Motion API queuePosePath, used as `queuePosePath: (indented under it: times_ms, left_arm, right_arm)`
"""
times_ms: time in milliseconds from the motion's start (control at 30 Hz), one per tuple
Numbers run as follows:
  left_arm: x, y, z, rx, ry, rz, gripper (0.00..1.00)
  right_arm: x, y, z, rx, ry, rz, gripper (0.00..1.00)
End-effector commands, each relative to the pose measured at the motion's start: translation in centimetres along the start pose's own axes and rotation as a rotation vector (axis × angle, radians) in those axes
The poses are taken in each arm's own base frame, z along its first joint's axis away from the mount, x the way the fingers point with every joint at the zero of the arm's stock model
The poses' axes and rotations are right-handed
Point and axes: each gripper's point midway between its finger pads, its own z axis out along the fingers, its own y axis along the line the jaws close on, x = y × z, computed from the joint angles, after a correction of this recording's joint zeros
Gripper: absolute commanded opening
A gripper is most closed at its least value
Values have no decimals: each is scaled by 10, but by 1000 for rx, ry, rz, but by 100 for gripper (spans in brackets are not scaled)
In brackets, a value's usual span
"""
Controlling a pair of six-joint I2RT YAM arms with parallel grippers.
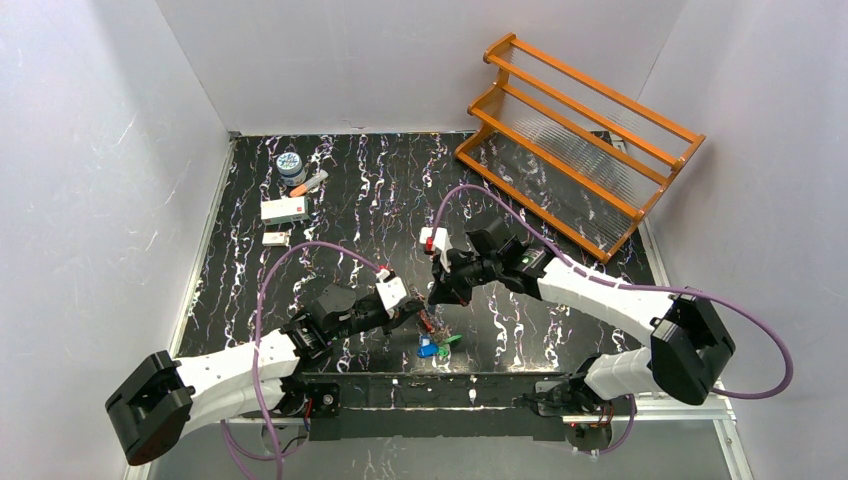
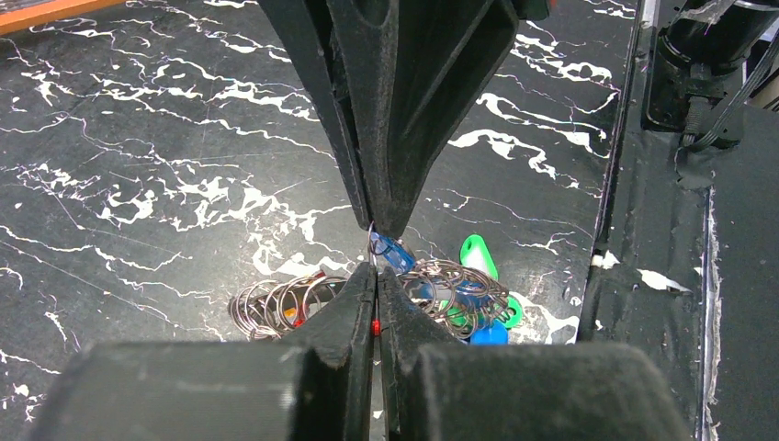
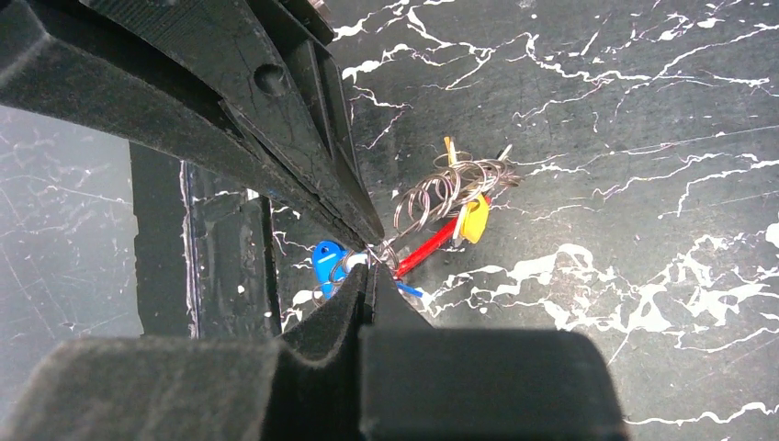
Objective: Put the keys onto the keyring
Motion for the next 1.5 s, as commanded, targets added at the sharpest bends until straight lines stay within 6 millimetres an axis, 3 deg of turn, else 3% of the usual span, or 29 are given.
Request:
queuePosePath:
  times_ms: [0,667,1200,1233,1267,1333,1467]
  left_arm:
    - [-30,0,5,15,-73,27,0]
    - [-35,0,3,12,-89,33,0]
    - [-37,0,0,8,-102,38,0]
    - [-37,0,0,8,-102,38,0]
    - [-37,0,-1,6,-103,37,0]
    - [-38,0,-1,7,-105,35,0]
    - [-36,0,-2,4,-104,35,0]
  right_arm:
    - [-25,3,1,-21,-56,-55,1]
    - [1,-14,2,104,-33,8,1]
    - [-3,-20,-7,168,-58,-2,1]
    - [-4,-21,-10,182,-64,-2,2]
    - [-8,-20,-13,195,-78,-7,11]
    - [-11,-22,-19,221,-101,-8,1]
    - [-13,-17,-21,206,-116,-6,1]
